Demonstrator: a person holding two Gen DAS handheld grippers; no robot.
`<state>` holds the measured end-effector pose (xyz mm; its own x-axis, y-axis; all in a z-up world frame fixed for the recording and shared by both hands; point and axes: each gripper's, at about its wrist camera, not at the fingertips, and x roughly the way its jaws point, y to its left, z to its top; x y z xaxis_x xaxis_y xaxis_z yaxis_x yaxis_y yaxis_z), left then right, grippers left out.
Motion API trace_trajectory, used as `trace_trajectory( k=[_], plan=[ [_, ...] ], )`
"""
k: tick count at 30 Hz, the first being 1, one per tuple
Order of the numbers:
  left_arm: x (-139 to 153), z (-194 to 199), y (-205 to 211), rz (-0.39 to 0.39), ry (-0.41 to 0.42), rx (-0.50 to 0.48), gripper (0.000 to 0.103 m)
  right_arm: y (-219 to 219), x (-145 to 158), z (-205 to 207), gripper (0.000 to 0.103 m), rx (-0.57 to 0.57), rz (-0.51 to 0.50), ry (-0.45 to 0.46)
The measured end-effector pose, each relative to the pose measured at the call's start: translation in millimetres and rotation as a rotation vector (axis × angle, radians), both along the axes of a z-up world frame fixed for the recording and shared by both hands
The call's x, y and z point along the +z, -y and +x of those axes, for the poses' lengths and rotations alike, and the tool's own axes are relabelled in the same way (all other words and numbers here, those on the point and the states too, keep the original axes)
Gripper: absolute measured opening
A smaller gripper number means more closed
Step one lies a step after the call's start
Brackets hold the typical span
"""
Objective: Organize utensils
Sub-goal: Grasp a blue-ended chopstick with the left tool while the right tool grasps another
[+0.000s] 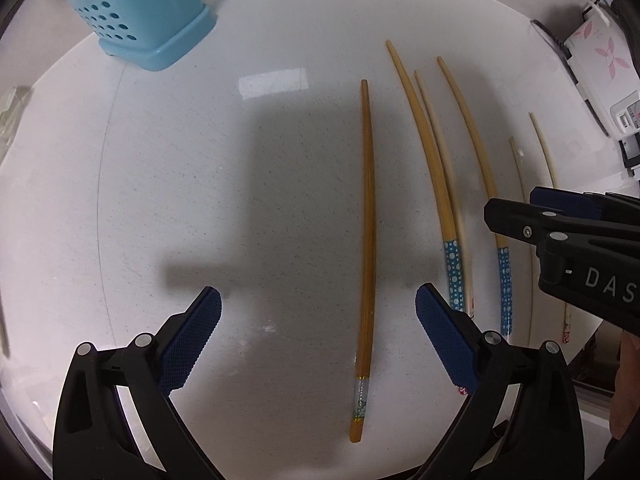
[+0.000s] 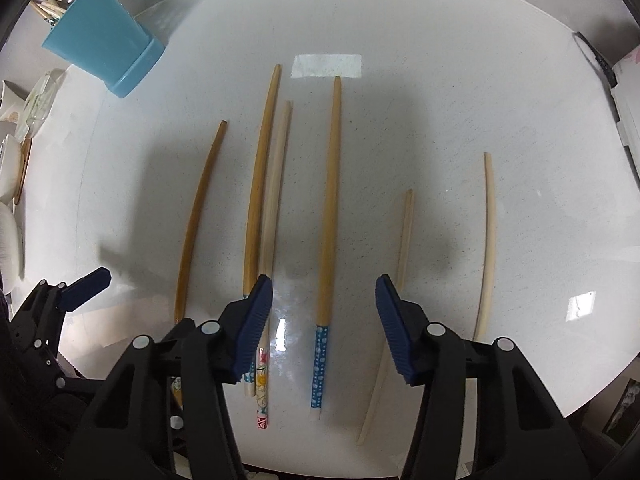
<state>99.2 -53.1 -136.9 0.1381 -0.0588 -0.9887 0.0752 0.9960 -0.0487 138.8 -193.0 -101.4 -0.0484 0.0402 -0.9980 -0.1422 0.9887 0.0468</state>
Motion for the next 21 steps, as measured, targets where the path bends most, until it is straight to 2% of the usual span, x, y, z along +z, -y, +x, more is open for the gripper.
trace_trajectory(
  k=[8,10,11,14,16,21],
  plan=[
    [-8.3,5.8,9.3,0.026,-0.051,-0.001,0.077,-0.5,-11.3,4.2,0.038,-0.027,0.003,-0.061],
    [-6.9,5.7,10.8,0.048,-0.048,-0.004,0.068,0.5,-13.0,7.4,0.035,-0.027,0.007,-0.068],
    [-6.3,5.9,11.3,0.061,-0.049,-0.005,0.067,0.0,-14.2,9.0,0.034,-0.027,0.005,-0.073],
    [-3.2,8.4,13.6,0.064,-0.062,-0.002,0.053,0.2,-17.5,10.7,0.029,-0.034,-0.003,-0.086],
    [-1.9,10.4,19.7,0.066,-0.071,0.001,0.039,0.7,-19.8,13.9,0.026,-0.035,-0.002,-0.093],
    [2.1,13.0,25.3,0.069,-0.092,0.008,0.023,-5.0,-25.0,24.0,0.022,-0.041,-0.013,-0.108]
  ],
)
